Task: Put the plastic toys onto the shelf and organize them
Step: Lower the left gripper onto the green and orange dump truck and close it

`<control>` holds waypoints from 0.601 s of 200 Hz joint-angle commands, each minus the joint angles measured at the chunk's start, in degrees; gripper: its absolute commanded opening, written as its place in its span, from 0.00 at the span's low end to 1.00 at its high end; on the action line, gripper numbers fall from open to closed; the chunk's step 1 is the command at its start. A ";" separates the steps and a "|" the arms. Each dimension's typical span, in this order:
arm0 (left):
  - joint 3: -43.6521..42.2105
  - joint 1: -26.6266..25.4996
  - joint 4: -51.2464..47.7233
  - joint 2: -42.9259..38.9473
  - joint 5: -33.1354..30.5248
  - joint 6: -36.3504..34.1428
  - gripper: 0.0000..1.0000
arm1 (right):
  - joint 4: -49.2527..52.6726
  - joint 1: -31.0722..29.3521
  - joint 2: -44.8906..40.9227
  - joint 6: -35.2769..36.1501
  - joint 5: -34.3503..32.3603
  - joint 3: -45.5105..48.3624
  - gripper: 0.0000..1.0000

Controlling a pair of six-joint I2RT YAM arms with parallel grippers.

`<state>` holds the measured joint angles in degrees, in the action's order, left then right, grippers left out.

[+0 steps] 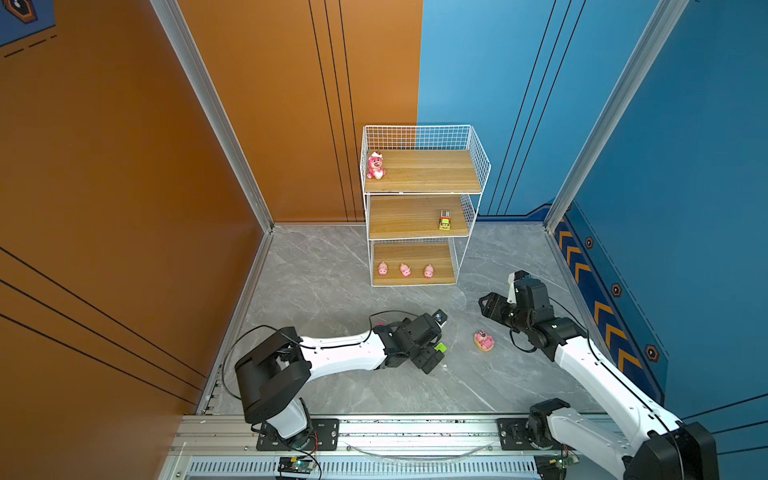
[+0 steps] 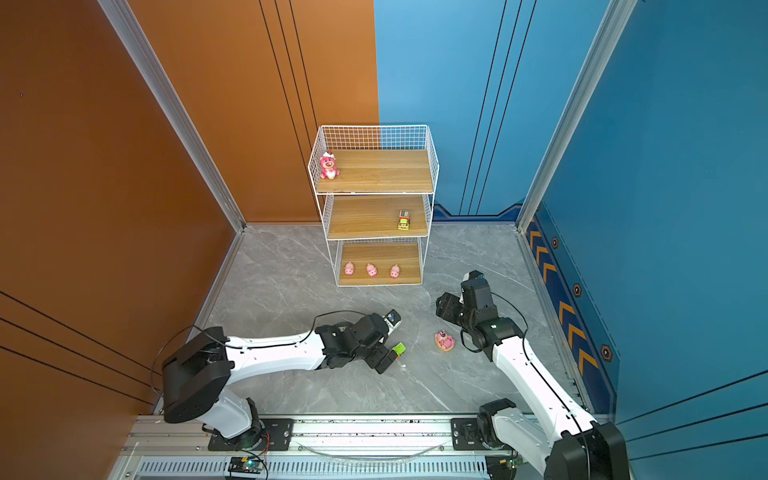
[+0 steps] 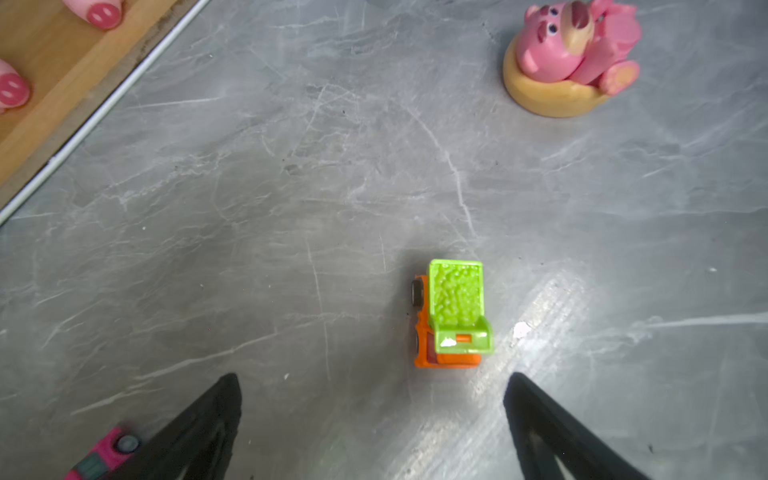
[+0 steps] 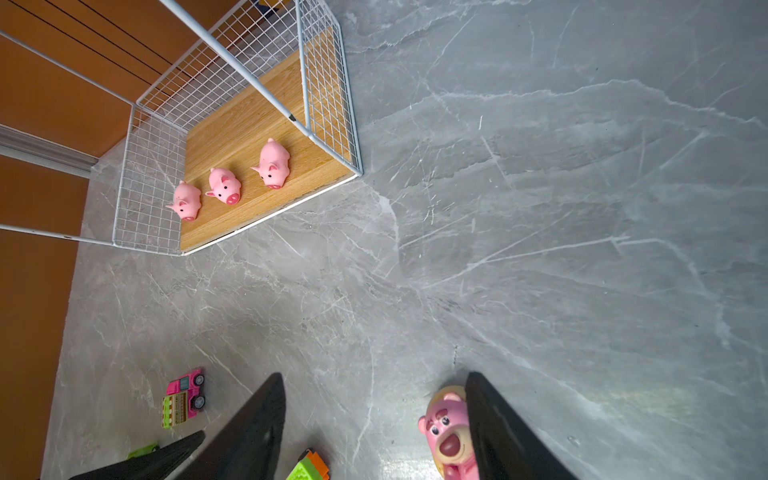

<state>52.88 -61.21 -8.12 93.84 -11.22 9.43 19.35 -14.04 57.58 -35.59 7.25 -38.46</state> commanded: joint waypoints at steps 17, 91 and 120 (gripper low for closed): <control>1.06 -1.66 8.71 3.31 -2.52 1.47 0.99 | -0.71 2.52 -2.11 2.15 4.95 2.06 0.70; -5.63 -3.18 21.10 6.05 -4.66 4.53 0.92 | -2.91 3.15 -2.94 3.19 6.65 3.46 0.70; -11.46 -4.27 31.10 5.71 -7.08 4.20 0.88 | -4.08 3.16 -3.99 3.48 7.00 5.13 0.70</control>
<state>45.52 -64.18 13.15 99.88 -15.11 12.99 17.17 -11.18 55.27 -33.80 13.19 -35.14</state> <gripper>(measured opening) 0.891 0.699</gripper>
